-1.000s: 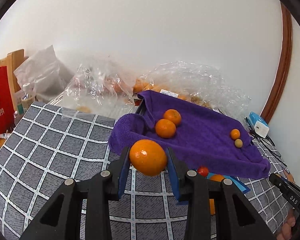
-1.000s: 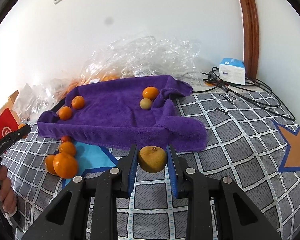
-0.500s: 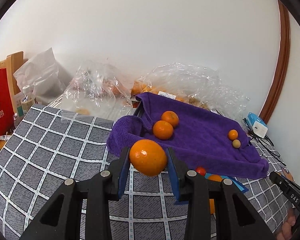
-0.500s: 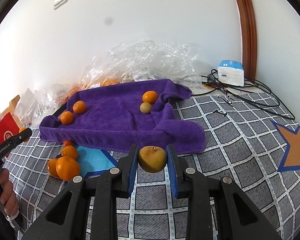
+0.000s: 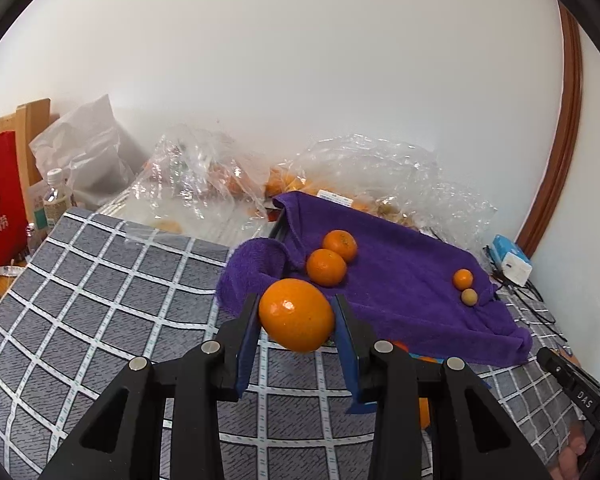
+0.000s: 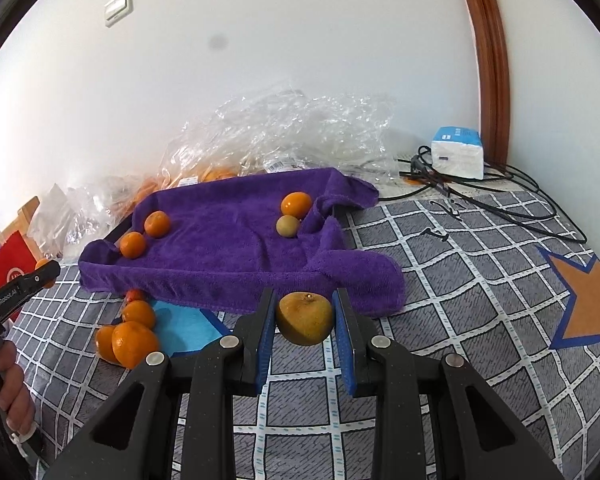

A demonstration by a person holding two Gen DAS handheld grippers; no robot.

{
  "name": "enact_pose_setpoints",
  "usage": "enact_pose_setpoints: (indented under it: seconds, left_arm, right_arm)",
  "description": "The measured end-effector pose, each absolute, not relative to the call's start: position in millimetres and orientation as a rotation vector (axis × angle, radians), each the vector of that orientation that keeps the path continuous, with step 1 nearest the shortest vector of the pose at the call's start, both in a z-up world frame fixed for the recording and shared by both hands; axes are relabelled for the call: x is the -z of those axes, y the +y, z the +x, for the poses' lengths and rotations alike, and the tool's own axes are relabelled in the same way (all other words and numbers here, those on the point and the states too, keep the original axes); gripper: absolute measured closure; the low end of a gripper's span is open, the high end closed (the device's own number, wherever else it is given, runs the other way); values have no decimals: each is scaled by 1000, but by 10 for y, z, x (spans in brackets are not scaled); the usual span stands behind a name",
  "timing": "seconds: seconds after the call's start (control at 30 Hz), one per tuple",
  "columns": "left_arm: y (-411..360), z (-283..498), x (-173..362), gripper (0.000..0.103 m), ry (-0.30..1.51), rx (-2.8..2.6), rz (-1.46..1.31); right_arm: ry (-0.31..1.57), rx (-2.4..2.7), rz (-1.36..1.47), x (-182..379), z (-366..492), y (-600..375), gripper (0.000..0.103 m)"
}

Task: Organize fruits
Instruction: 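Grasp the large orange with the left tool while the right tool holds the yellow fruit, then carry both held fruits up and over the purple towel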

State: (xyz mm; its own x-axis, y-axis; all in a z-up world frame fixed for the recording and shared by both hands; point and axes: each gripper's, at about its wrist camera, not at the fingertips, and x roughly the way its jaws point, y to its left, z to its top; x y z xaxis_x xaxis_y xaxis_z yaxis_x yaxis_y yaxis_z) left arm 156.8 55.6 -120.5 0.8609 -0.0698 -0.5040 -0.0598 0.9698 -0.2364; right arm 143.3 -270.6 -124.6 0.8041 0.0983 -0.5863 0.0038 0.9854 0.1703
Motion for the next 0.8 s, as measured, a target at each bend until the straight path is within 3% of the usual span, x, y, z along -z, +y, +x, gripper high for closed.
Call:
enact_pose_setpoints:
  seconds: [0.37, 0.8]
  left_arm:
    - [576, 1577, 1180, 69, 527, -14, -248]
    - [678, 1718, 667, 69, 465, -4, -298]
  right_arm:
    - [645, -84, 203, 1091, 1481, -2682, 75]
    - [569, -139, 180, 654, 1919, -2476, 75]
